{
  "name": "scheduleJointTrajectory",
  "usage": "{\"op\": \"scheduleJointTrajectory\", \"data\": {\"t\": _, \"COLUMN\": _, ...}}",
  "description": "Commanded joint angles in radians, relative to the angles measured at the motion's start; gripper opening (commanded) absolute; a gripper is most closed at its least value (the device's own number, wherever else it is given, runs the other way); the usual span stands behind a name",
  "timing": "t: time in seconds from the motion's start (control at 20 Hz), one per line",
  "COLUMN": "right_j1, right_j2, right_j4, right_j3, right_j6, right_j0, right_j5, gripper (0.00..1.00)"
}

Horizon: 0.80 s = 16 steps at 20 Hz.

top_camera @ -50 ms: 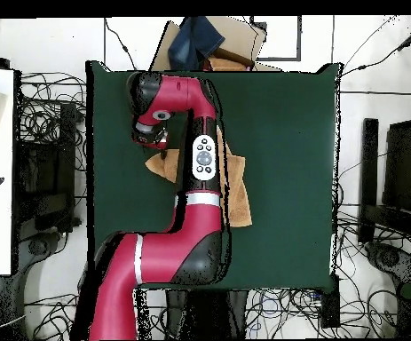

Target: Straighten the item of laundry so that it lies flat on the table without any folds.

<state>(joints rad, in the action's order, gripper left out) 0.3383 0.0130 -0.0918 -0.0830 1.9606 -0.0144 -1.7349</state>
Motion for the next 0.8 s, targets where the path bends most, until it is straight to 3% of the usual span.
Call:
{"op": "scheduleJointTrajectory", "data": {"t": 0.05, "right_j1": 0.427, "right_j2": -0.188, "right_j4": 0.101, "right_j3": -0.128, "right_j6": 0.15, "right_j0": -0.121, "right_j5": 0.805, "gripper": 1.0}}
{"op": "scheduleJointTrajectory", "data": {"t": 0.8, "right_j1": 0.485, "right_j2": -0.25, "right_j4": 0.115, "right_j3": -0.068, "right_j6": 0.158, "right_j0": -0.137, "right_j5": 0.751, "gripper": 1.0}}
